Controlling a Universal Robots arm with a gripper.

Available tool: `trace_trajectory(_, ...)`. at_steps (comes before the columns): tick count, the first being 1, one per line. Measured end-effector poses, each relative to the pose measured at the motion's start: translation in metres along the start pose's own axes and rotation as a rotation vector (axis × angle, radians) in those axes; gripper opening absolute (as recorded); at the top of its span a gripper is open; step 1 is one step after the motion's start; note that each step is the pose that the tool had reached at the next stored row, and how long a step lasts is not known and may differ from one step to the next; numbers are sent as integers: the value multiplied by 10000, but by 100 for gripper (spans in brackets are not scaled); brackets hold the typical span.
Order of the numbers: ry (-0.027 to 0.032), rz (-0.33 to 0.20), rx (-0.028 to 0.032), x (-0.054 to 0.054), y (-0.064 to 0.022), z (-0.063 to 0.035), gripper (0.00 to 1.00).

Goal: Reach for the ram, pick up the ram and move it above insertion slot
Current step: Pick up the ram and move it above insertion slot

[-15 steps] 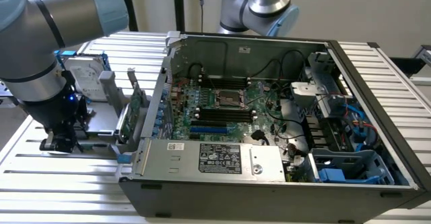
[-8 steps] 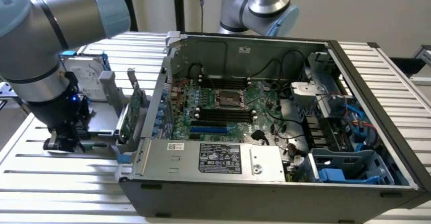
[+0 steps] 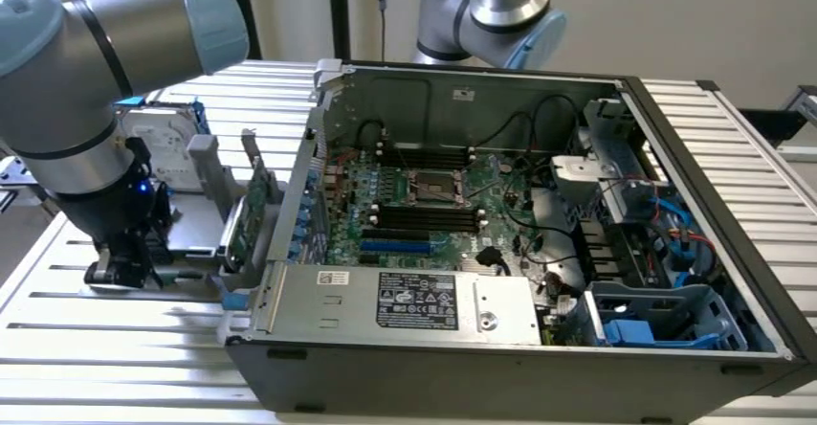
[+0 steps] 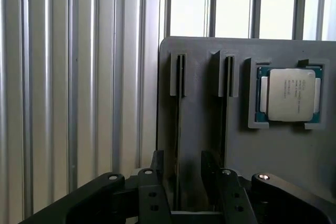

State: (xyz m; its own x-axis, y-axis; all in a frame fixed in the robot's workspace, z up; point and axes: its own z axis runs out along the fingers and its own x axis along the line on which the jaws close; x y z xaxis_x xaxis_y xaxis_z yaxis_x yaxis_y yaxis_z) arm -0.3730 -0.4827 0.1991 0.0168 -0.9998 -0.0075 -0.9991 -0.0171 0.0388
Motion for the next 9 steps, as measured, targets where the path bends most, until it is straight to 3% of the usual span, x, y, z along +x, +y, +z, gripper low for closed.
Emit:
trace_trajectory(4,-1,0,1,0,0,6,40)
trace_trajectory(6,-2,-1,3,0,0,10,27)
trace_trajectory(9,0,0,0,0,1,13,22)
